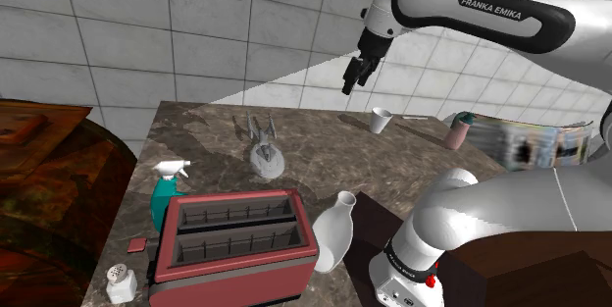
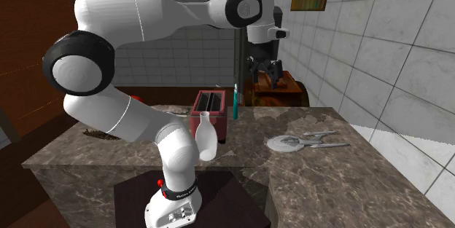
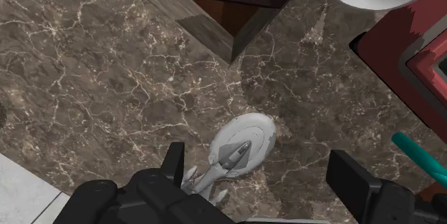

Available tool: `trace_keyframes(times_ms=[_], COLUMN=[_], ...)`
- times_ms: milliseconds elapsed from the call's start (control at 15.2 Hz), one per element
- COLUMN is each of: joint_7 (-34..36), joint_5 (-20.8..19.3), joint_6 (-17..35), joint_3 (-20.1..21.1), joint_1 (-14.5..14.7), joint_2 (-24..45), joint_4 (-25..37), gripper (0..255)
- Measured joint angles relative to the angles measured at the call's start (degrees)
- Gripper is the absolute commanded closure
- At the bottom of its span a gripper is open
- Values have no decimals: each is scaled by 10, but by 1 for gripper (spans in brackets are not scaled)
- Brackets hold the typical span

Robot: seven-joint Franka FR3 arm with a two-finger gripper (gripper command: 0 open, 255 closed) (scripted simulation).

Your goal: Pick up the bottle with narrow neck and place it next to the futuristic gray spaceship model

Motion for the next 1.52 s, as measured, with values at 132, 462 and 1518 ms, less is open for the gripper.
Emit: trace_keyframes(times_ms=[132,462,1518], joint_7=[4,49,228], joint_5=[2,31,208], joint_6=[0,-2,-22], joint_3=[3,38,197], joint_1=[1,13,112], joint_2=[-6,-68,-239], joint_4=[-7,-85,-279], gripper=[0,0,0])
